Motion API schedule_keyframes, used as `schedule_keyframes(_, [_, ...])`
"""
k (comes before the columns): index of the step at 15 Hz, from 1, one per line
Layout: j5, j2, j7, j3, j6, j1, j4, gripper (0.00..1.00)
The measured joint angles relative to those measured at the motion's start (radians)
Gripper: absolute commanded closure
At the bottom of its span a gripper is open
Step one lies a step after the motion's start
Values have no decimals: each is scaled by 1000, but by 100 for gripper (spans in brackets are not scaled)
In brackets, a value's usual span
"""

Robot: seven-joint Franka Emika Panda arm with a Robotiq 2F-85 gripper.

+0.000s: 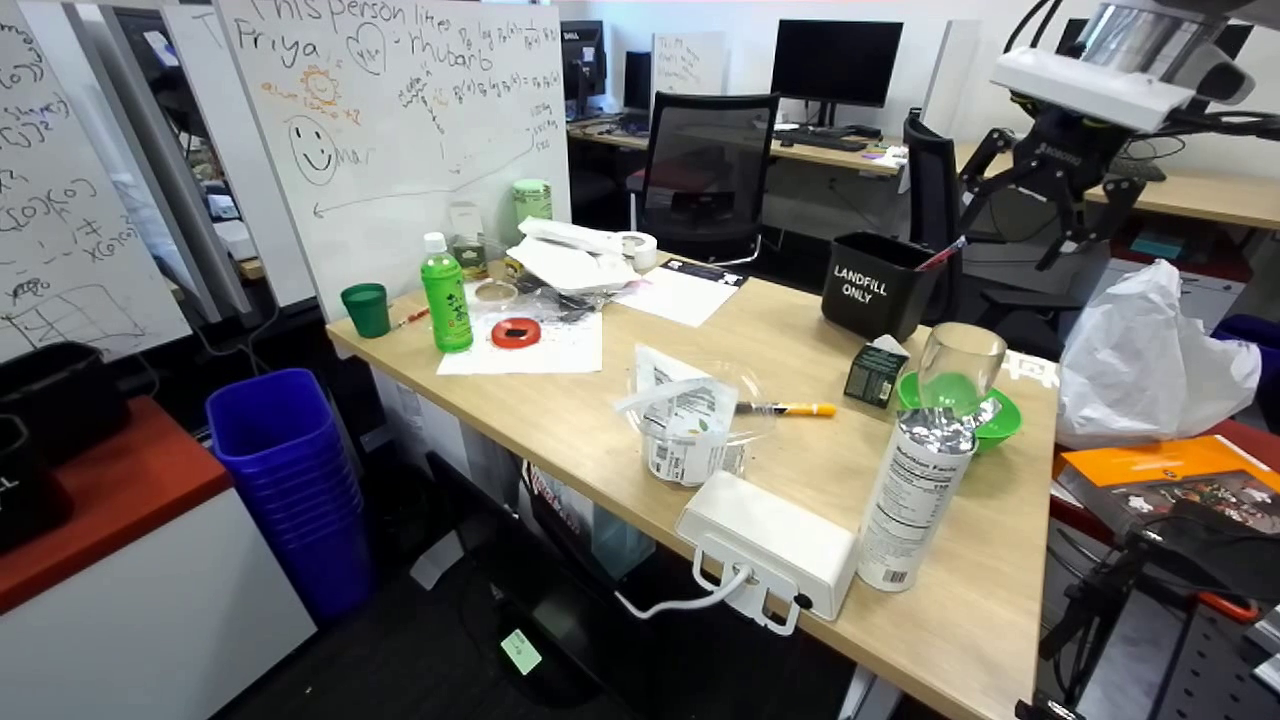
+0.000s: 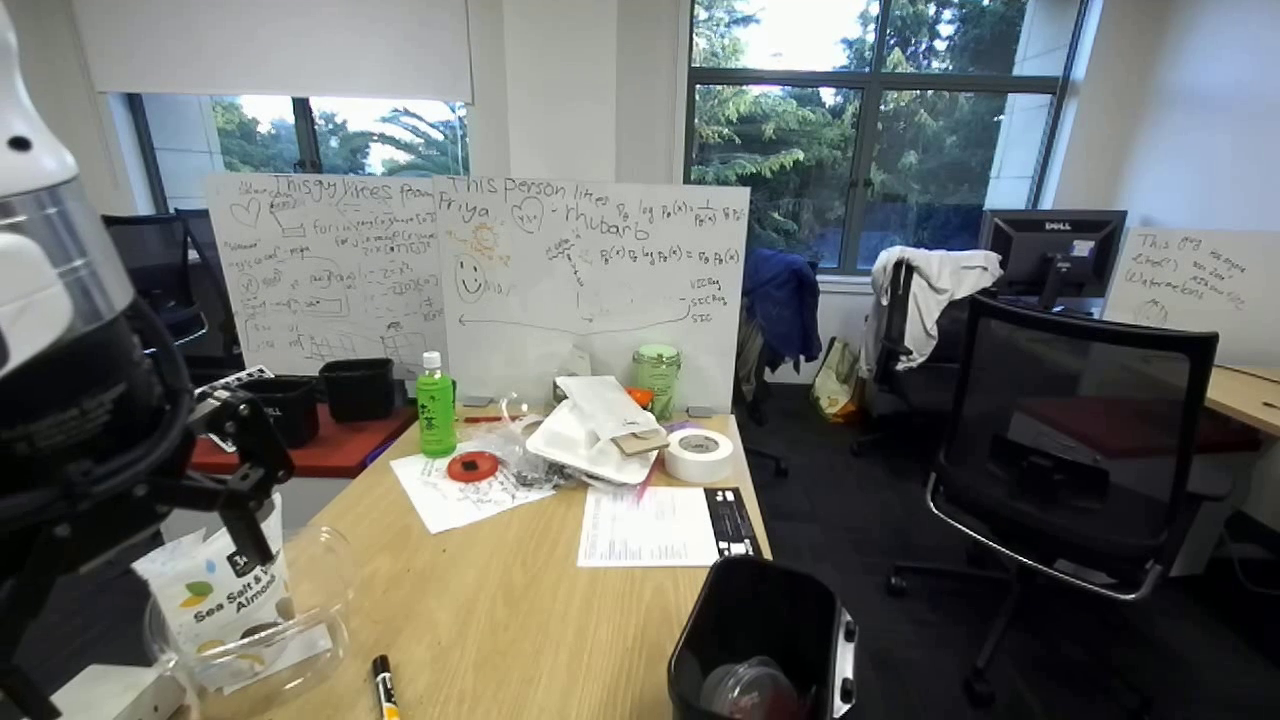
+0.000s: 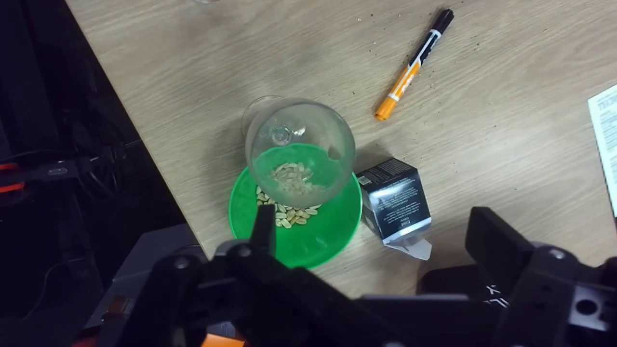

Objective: Put the green bowl behind the wine glass

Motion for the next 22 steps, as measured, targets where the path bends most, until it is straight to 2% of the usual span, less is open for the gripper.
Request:
schedule_keyframes(5, [-1,2,31,-14,-1,4,0,0])
schedule_keyframes(11, [-2,67,232,-105,59,-37,0,0])
schedule_keyframes(14, [-34,176,363,-134,170,-59,1,0])
schedule_keyframes(17, [-30,315,459,-148,267,-45,25,0])
schedule_keyframes(22, [55,496,487,-174,321,4,125,0])
